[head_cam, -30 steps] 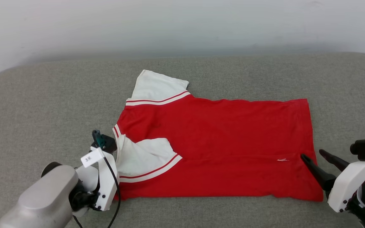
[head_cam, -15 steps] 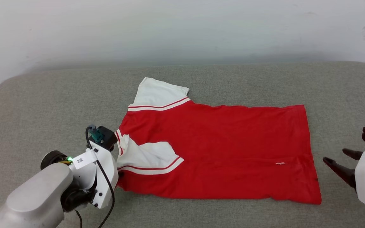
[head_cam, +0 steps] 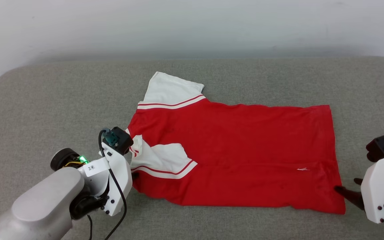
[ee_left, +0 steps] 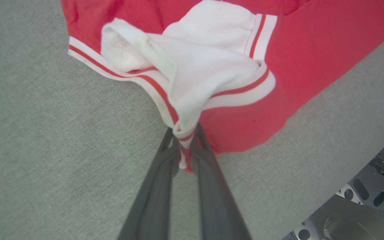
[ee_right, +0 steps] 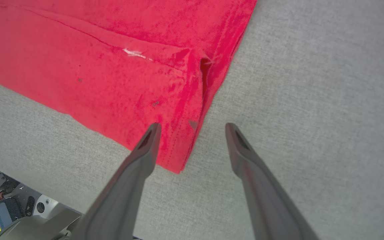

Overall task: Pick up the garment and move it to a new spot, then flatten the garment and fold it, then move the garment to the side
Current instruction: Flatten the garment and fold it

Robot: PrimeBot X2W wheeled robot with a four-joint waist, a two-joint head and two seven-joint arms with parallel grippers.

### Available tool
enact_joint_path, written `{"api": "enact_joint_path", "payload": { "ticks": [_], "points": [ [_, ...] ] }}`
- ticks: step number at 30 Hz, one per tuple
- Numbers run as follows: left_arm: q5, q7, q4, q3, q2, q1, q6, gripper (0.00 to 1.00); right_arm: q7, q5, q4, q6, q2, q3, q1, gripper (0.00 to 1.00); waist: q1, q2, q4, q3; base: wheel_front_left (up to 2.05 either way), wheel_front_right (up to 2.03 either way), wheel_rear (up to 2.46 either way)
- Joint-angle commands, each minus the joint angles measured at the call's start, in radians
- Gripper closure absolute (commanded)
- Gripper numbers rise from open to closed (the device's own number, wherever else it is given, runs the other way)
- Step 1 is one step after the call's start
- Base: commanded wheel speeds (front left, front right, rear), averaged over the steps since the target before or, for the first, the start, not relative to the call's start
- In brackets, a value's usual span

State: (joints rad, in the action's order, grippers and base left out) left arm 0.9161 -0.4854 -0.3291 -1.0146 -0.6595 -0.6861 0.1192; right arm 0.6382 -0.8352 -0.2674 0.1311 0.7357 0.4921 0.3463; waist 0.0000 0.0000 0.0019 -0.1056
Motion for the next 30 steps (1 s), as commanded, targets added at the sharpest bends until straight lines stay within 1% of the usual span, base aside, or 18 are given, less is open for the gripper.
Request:
{"api": "enact_joint_path", "payload": {
  "ticks": [1, 6, 11, 15, 16, 17, 22, 25, 30],
  "points": [
    [-0.005, 0.006, 0.001, 0.000, -0.001, -0.013, -0.001, 1.00, -0.005, 0.001, -0.011, -0.001, -0.015, -0.001, -0.005, 0.00, 0.0000, 0.0000, 0.005, -0.009, 0.00, 0.00, 0.00],
    [-0.009, 0.018, 0.002, 0.003, -0.002, -0.018, -0.002, 1.00, -0.030, 0.011, -0.091, -0.001, -0.065, 0.011, -0.013, 0.00, 0.0000, 0.0000, 0.013, -0.032, 0.00, 0.00, 0.00],
    [-0.006, 0.028, -0.006, 0.000, 0.006, -0.010, -0.003, 1.00, -0.049, 0.011, -0.177, -0.001, -0.120, 0.049, -0.038, 0.00, 0.0000, 0.0000, 0.019, -0.045, 0.00, 0.00, 0.00],
    [0.000, 0.036, -0.015, -0.002, 0.009, 0.003, -0.003, 1.00, -0.067, -0.002, -0.211, 0.000, -0.141, 0.080, -0.041, 0.00, 0.0000, 0.0000, 0.019, -0.047, 0.00, 0.00, 0.00],
    [0.002, 0.039, -0.018, -0.002, 0.009, 0.008, -0.003, 1.00, -0.077, -0.003, -0.213, 0.000, -0.140, 0.086, -0.038, 0.57, 0.0000, 0.0000, 0.018, -0.046, 0.00, 0.00, 0.00],
    [0.003, 0.040, -0.022, -0.003, 0.009, 0.012, -0.003, 1.00, -0.090, -0.003, -0.213, 0.000, -0.135, 0.089, -0.031, 1.00, 0.0000, 0.0000, 0.017, -0.045, 0.00, 0.00, 0.00],
    [0.016, 0.054, -0.042, -0.003, 0.006, 0.037, -0.002, 1.00, -0.153, -0.016, -0.211, -0.001, -0.098, 0.094, -0.007, 1.00, 0.0000, 0.0000, 0.012, -0.018, 0.00, 0.00, 0.00],
    [0.029, 0.061, -0.045, 0.001, -0.006, 0.056, -0.004, 1.00, -0.189, -0.029, -0.198, -0.001, -0.072, 0.091, -0.007, 1.00, 0.0000, 0.0000, 0.011, 0.008, 0.00, 0.00, 0.00],
    [0.045, 0.068, -0.028, -0.002, -0.030, 0.098, -0.011, 1.00, -0.217, -0.054, -0.167, -0.001, -0.033, 0.096, -0.034, 1.00, 0.0000, 0.0000, 0.012, 0.046, 0.00, 0.00, 0.00]
  ]
}}
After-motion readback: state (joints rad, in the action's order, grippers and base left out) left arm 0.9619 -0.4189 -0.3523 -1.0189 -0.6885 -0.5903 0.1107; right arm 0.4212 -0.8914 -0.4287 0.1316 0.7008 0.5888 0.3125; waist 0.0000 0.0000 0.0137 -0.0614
